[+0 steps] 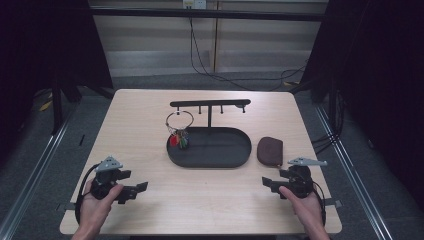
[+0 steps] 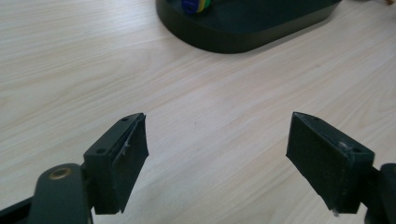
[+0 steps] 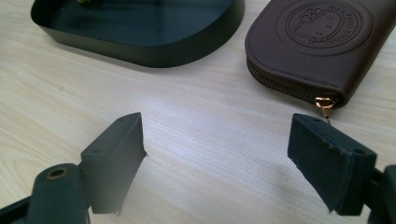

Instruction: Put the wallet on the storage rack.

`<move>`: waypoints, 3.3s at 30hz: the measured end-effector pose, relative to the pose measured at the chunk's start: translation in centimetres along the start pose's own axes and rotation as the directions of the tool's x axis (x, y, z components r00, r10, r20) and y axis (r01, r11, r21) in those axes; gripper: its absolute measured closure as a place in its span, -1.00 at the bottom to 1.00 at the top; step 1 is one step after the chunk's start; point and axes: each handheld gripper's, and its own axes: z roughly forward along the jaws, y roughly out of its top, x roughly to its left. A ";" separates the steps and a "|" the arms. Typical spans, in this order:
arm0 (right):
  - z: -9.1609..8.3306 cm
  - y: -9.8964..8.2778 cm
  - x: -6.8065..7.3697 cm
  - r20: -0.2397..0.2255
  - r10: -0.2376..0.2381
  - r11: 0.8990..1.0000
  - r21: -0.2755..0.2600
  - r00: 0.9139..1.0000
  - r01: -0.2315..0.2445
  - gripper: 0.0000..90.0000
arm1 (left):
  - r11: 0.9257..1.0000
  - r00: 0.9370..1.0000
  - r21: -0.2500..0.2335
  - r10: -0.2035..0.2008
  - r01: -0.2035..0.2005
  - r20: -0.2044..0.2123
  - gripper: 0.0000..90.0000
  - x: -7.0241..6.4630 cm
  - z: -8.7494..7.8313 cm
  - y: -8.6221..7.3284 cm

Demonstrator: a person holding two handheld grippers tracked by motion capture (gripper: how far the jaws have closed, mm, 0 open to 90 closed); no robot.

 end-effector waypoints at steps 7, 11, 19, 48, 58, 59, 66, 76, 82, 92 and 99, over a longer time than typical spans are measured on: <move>0.2 0.8 0.1 0.005 0.017 1.000 0.017 1.000 -0.017 -0.59 | 0.999 1.000 -0.044 0.016 -0.016 -0.002 -0.55 -0.2 -0.8 -2.0; 0.2 1.4 0.0 0.009 0.028 0.999 0.029 1.000 -0.029 -0.59 | 0.999 1.000 -0.046 -0.002 0.002 0.001 -0.41 -0.1 -1.2 -2.7; 1.1 3.7 -1.3 0.004 0.080 0.992 0.100 0.997 -0.080 -0.65 | 0.999 1.000 -0.046 -0.004 0.004 0.001 -0.49 0.0 -0.5 -2.7; 2.9 11.4 -3.1 0.148 0.053 0.934 0.344 0.988 -0.101 -0.62 | 0.999 0.999 -0.038 0.013 -0.011 0.051 -0.54 -0.5 -1.0 -2.6; 4.9 12.5 -3.9 0.206 0.049 0.906 0.403 0.977 -0.131 -0.62 | 0.999 0.997 -0.048 0.016 -0.013 0.071 -0.54 -0.5 -1.1 -2.6; 5.2 12.6 -4.0 0.212 0.052 0.904 0.404 0.976 -0.136 -0.62 | 0.999 0.997 -0.049 0.015 -0.011 0.073 -0.54 -0.5 -1.1 -2.6; 6.6 12.8 -5.0 0.244 0.079 0.880 0.438 0.967 -0.183 -0.62 | 0.999 0.997 -0.049 0.012 -0.009 0.071 -0.52 -0.2 -1.2 -2.6; 8.1 12.3 -5.5 0.270 0.099 0.856 0.468 0.958 -0.220 -0.61 | 0.999 0.996 -0.050 0.019 -0.014 0.091 -0.53 -0.1 -1.1 -2.6; 8.8 12.1 -5.3 0.301 0.088 0.850 0.474 0.950 -0.229 -0.66 | 0.999 0.996 -0.047 0.019 -0.015 0.091 -0.53 -0.1 -1.0 -2.6; 9.0 11.4 -5.9 0.297 0.135 0.851 0.454 0.945 -0.264 -0.76 | 0.999 0.995 -0.037 0.028 -0.025 0.100 -0.53 -0.2 -0.8 -2.6; 9.2 11.4 -6.1 0.296 0.150 0.844 0.459 0.943 -0.279 -0.78 | 0.999 0.993 -0.027 0.033 -0.030 0.110 -0.53 -0.3 -0.6 -2.6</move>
